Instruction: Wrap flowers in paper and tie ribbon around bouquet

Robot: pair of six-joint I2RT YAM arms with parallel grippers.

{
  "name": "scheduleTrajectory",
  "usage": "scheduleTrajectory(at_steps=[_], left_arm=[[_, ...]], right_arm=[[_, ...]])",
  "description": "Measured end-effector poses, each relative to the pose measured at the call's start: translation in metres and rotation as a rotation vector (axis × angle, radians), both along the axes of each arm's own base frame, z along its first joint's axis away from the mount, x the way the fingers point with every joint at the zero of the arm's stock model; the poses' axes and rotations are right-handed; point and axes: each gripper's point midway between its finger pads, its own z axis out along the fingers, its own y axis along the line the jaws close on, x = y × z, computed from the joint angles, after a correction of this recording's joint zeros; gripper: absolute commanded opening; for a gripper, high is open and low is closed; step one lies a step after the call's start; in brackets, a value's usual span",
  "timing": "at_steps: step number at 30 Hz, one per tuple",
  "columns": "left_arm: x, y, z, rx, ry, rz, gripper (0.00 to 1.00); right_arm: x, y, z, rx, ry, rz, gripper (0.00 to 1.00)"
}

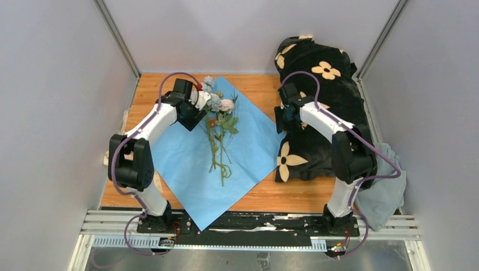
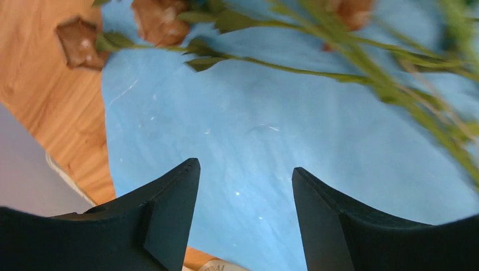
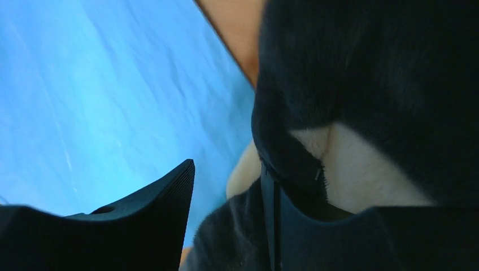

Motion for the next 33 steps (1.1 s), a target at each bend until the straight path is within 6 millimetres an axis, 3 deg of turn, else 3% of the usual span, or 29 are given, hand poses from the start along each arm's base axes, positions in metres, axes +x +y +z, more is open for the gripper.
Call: scheduleTrajectory(at_steps=[4, 6, 9, 12, 16, 21, 23, 26, 30, 33], left_arm=[[-0.03, -0.048, 0.03, -0.078, -0.016, -0.182, 0.73], [-0.058, -0.089, 0.035, -0.124, 0.004, -0.341, 0.75], [-0.1, -0.136, 0.029, -0.177, 0.077, -0.535, 0.78], [-0.124, -0.152, 0.018, -0.209, 0.152, -0.618, 0.8], [-0.127, -0.149, 0.011, -0.209, 0.176, -0.608, 0.81], [-0.13, -0.137, -0.001, -0.174, 0.192, -0.585, 0.84], [-0.134, -0.128, -0.004, -0.172, 0.196, -0.571, 0.85], [-0.133, -0.102, 0.005, -0.185, 0.172, -0.508, 0.85], [-0.122, -0.075, 0.027, -0.196, 0.088, -0.421, 0.86], [-0.121, -0.069, 0.036, -0.2, 0.058, -0.404, 0.87]], right_arm=[[-0.051, -0.016, -0.031, -0.014, 0.092, -0.044, 0.49], [-0.076, -0.016, -0.038, -0.012, 0.123, -0.051, 0.49], [-0.109, -0.005, -0.033, 0.007, 0.123, -0.055, 0.52], [-0.143, 0.028, -0.014, 0.07, 0.093, -0.013, 0.53], [-0.179, 0.062, -0.013, 0.189, 0.101, -0.015, 0.55], [-0.222, 0.065, -0.035, 0.217, 0.195, -0.002, 0.55], [-0.229, 0.077, -0.028, 0.2, 0.146, 0.183, 0.57], [-0.253, 0.108, -0.003, 0.183, -0.014, 0.604, 0.61], [-0.28, 0.137, 0.028, 0.104, -0.389, 1.198, 0.74], [-0.289, 0.135, 0.01, -0.062, -0.6, 1.533, 0.76]])
